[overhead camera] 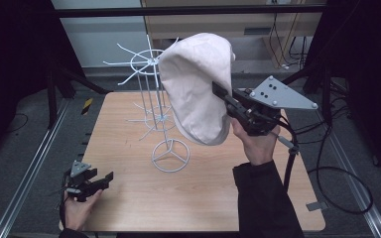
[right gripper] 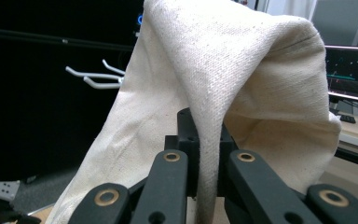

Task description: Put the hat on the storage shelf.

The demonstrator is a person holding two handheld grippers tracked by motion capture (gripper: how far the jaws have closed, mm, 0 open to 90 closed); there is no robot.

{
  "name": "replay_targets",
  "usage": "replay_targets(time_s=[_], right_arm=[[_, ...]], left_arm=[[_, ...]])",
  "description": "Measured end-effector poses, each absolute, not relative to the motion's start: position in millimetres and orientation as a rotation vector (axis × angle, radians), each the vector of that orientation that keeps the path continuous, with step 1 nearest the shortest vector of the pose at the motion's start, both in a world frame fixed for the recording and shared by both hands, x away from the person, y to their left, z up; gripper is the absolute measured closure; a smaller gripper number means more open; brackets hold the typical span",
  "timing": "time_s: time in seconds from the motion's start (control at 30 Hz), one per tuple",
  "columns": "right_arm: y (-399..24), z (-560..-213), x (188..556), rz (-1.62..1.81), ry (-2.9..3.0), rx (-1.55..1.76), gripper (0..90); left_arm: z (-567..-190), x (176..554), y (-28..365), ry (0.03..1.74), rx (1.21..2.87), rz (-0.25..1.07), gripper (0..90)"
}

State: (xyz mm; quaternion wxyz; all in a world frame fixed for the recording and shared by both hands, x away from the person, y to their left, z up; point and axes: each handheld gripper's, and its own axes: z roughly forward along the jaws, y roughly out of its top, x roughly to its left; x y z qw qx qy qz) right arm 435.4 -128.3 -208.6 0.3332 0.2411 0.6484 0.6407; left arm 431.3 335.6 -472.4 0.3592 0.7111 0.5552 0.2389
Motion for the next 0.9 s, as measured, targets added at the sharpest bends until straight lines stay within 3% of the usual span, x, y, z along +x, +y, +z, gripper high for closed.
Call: replay_targets(time_s=[0.9], right_arm=[[-128.2, -247.1, 448.7, 1.622, 1.844, 0.666, 86.9]], left_arm=[[-472.6, 431.6, 335.0, 1.430, 1.837, 0.619, 32.8]])
